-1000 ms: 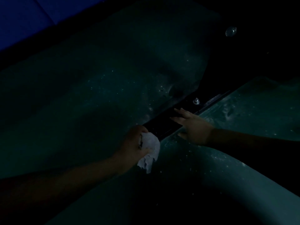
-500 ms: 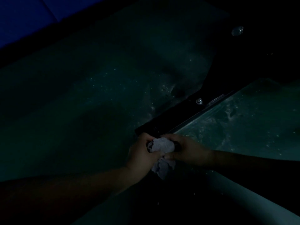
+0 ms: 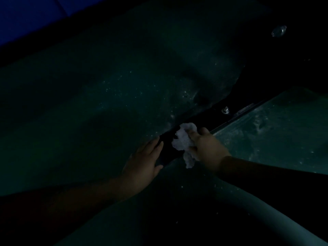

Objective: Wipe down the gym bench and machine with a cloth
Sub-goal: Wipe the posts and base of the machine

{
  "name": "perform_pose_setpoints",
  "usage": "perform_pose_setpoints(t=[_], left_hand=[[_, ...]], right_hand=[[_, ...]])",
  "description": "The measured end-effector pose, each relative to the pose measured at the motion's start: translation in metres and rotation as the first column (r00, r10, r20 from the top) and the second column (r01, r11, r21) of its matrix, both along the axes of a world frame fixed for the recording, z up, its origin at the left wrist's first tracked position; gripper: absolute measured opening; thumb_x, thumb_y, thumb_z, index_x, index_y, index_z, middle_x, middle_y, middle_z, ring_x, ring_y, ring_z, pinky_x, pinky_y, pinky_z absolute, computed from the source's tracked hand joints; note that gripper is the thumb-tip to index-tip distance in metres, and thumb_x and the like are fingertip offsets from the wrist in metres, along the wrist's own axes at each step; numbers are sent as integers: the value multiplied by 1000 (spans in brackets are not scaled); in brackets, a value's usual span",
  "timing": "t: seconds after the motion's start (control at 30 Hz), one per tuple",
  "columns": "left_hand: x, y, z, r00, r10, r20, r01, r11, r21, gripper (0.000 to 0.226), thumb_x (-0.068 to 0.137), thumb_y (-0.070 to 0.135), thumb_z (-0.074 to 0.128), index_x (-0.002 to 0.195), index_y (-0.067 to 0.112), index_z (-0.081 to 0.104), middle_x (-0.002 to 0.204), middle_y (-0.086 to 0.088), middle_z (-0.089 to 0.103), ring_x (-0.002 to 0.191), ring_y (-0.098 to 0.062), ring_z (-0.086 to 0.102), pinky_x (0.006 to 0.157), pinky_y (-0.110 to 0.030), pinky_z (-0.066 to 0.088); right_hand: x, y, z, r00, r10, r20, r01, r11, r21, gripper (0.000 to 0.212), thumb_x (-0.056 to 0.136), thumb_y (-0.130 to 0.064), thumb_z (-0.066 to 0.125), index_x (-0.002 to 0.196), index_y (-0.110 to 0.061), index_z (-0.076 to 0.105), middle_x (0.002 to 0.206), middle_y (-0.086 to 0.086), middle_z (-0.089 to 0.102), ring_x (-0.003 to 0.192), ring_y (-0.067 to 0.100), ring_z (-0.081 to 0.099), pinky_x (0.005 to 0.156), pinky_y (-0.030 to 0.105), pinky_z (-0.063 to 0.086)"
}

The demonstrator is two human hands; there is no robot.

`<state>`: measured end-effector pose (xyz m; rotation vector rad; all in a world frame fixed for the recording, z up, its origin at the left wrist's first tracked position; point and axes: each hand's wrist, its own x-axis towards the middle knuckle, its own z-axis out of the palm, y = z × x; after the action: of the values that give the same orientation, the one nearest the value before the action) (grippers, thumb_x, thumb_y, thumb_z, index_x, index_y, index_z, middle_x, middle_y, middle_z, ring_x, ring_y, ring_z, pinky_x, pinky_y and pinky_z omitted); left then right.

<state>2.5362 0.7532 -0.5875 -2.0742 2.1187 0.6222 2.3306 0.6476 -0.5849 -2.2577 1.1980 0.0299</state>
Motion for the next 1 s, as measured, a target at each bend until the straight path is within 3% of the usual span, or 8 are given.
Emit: perform_pose_setpoints(t=[0.37,0.5,0.6,0.67,0.73,0.87,0.93,1.0], left_hand=[[1,-10,5,997,52,-49,-53,998,-27,56,100,32,40,151,21,20,158,3,14,142,-21,20,113,-39,26],[-10,-24,18,990,91,-109,-103,988,-114,50,99,30,41,147,20,30,153,3,28,135,-20,32,110,-38,31],[-28,-41,35,968,98,-232,-139,975,-171,44,99,25,45,141,17,41,146,1,39,129,-19,40,107,-32,34],[-43,-53,47,913,166,-373,-231,963,-137,39,98,25,47,136,17,48,136,-1,49,119,-16,49,99,-28,40],[-56,-64,60,780,309,-543,-342,939,44,37,97,31,50,133,22,50,124,3,57,103,-9,55,86,-21,44],[-76,-83,77,599,428,-676,-324,902,285,20,92,32,59,111,26,59,99,8,63,89,-7,61,65,-9,47],[-81,-87,80,535,461,-708,-307,887,346,19,87,26,67,105,20,63,101,4,67,85,-7,65,66,-15,53],[-84,-90,82,548,469,-693,-309,883,353,34,83,22,73,114,11,63,108,-1,67,91,-13,66,72,-23,55]], right_hand=[[-18,5,6,959,236,-157,-238,971,8,55,101,-23,37,152,-22,14,146,11,24,116,28,46,90,31,39],[-43,2,5,995,89,-46,-84,992,91,54,95,-27,51,145,-23,32,134,8,46,99,24,56,76,30,42],[-59,2,7,992,17,123,-28,996,85,65,84,-22,67,140,-23,35,142,6,41,113,27,54,84,27,40],[-63,6,12,955,-27,294,-4,994,105,67,82,-18,71,138,-23,35,140,6,44,113,28,55,84,25,40],[-62,11,18,923,-76,376,27,991,134,74,81,-18,73,140,-26,29,136,7,50,106,28,59,81,30,46],[-57,14,24,888,-128,442,77,988,131,98,78,-12,76,144,-36,7,118,14,62,86,30,65,68,48,54],[-55,14,26,871,-173,460,107,980,166,104,78,-12,76,147,-33,1,121,6,60,90,24,65,70,42,56],[-54,13,32,854,-237,463,131,960,248,101,78,-15,77,150,-24,8,119,-4,56,95,16,62,73,31,55]])
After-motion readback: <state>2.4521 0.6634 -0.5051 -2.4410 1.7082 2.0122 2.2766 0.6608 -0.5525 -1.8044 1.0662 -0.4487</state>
